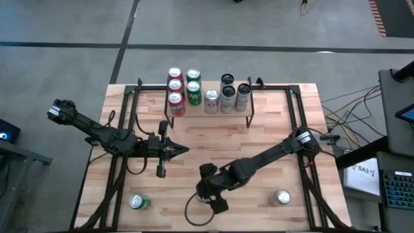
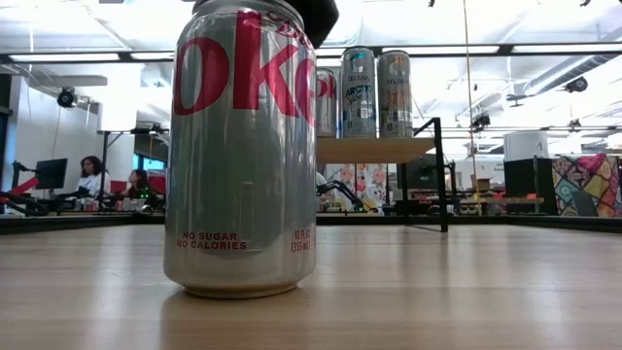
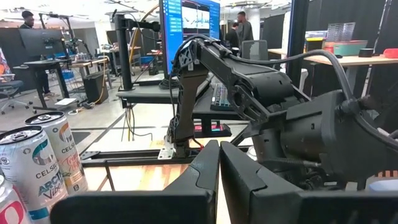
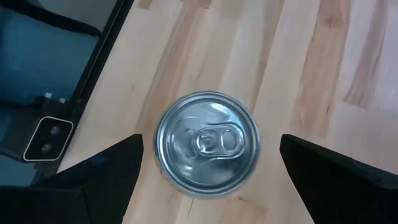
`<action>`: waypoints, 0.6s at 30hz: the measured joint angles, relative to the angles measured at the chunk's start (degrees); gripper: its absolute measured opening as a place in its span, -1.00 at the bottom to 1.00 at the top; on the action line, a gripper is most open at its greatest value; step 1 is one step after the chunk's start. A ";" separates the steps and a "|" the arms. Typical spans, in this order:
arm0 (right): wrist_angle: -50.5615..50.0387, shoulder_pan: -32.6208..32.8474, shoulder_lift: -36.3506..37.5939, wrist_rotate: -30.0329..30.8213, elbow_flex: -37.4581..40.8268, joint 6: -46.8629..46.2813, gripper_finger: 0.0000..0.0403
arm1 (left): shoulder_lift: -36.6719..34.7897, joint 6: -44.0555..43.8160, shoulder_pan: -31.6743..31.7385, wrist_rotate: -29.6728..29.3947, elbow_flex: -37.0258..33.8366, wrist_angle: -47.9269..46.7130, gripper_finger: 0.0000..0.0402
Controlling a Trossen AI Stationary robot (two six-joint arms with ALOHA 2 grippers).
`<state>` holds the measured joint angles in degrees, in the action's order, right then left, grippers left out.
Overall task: Place canned beverage on shelf
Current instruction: Put the left silver soda can on the shelf aligned with the other silver soda can
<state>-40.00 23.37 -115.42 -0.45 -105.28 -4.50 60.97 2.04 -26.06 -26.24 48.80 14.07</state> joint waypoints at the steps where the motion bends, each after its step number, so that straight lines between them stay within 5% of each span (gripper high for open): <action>1: -0.02 -0.12 0.00 -0.02 -0.07 0.09 0.83 | 0.00 0.00 0.01 0.00 0.00 0.01 -1.00; 18: 9.47 -2.04 -0.07 -5.52 5.93 1.46 0.83 | -0.09 1.10 0.02 0.00 0.13 0.17 -1.00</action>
<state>-30.53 21.33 -115.48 -5.97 -99.36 -3.04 60.88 3.14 -26.04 -26.24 48.93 14.24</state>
